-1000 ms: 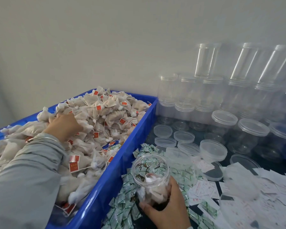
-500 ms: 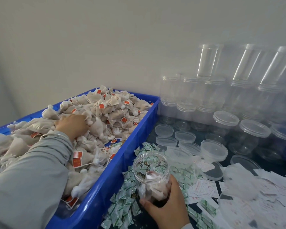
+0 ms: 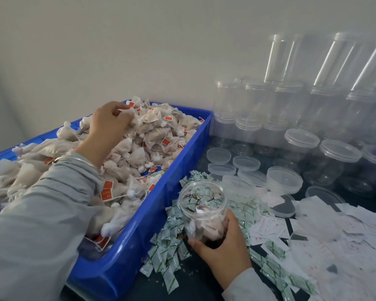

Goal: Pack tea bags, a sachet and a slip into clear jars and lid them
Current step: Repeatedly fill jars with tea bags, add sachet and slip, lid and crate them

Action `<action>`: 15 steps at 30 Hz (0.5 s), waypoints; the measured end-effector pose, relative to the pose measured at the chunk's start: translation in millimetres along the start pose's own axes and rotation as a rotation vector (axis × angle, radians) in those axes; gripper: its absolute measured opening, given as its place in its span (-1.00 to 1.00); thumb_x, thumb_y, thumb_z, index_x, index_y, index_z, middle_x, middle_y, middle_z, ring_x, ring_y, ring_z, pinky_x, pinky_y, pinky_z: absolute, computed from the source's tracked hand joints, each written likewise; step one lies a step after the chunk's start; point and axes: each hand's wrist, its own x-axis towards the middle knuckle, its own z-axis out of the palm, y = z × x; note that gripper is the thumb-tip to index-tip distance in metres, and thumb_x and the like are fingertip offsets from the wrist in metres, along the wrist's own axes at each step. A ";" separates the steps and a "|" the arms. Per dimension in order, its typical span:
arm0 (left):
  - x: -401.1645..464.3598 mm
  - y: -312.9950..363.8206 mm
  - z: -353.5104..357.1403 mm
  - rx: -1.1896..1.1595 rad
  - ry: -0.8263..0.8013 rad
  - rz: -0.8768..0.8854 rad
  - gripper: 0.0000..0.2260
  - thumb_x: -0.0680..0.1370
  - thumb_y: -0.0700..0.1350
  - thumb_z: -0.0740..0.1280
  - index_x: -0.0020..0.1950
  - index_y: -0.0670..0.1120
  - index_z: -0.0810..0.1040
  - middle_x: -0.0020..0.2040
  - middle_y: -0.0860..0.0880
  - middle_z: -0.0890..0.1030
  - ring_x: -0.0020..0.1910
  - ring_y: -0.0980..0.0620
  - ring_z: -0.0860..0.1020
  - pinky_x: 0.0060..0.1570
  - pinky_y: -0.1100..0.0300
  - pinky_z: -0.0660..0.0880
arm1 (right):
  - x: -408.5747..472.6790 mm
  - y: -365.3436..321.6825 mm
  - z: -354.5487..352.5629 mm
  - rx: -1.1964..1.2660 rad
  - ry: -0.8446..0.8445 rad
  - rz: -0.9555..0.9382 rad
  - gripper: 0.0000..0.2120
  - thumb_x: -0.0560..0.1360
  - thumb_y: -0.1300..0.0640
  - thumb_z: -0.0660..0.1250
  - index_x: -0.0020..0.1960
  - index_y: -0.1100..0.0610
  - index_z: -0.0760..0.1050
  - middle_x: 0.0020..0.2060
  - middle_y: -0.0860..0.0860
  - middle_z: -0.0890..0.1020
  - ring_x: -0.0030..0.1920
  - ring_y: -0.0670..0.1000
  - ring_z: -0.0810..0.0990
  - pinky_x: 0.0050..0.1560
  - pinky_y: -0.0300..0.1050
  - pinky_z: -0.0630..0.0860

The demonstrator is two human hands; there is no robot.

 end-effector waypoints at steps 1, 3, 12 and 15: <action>-6.7 10.2 2.6 -0.151 -0.070 -0.031 -0.86 0.52 -0.12 0.34 0.07 -0.05 0.59 -0.20 0.04 0.59 -0.25 0.01 0.54 -0.19 0.11 0.49 | -0.1 -0.1 0.7 0.003 0.008 -0.001 -0.06 0.00 -0.24 0.56 0.32 -0.14 0.31 0.18 -0.19 0.52 0.20 -0.18 0.49 0.25 -0.15 0.46; -25.3 29.1 9.2 -0.357 -0.267 -0.061 -0.91 0.54 -0.20 0.34 -0.03 -0.04 0.61 -0.23 0.03 0.58 -0.30 0.07 0.51 -0.22 0.14 0.50 | 0.0 -1.3 2.2 0.005 0.048 -0.033 -0.21 0.00 -0.23 0.55 0.18 -0.33 0.33 0.07 -0.29 0.55 0.09 -0.29 0.52 0.07 -0.43 0.45; -99.3 61.7 32.9 -0.178 -0.946 0.183 -0.89 0.53 -0.22 0.36 -0.09 0.00 0.60 -0.37 0.10 0.59 -0.41 0.23 0.54 -0.36 0.32 0.52 | -1.9 -2.9 3.1 -0.009 0.085 -0.011 0.03 -0.01 -0.29 0.51 0.38 -0.07 0.26 0.17 -0.20 0.48 0.16 -0.23 0.47 0.18 -0.35 0.34; -101.4 58.5 35.2 -0.104 -0.910 0.228 -0.92 0.53 -0.18 0.36 -0.09 0.00 0.59 -0.38 0.12 0.59 -0.44 0.26 0.53 -0.41 0.37 0.49 | -2.7 -3.0 0.1 0.023 0.100 0.001 -0.18 0.10 -0.08 0.62 0.28 -0.10 0.33 0.15 -0.20 0.51 0.14 -0.27 0.49 0.20 -0.34 0.41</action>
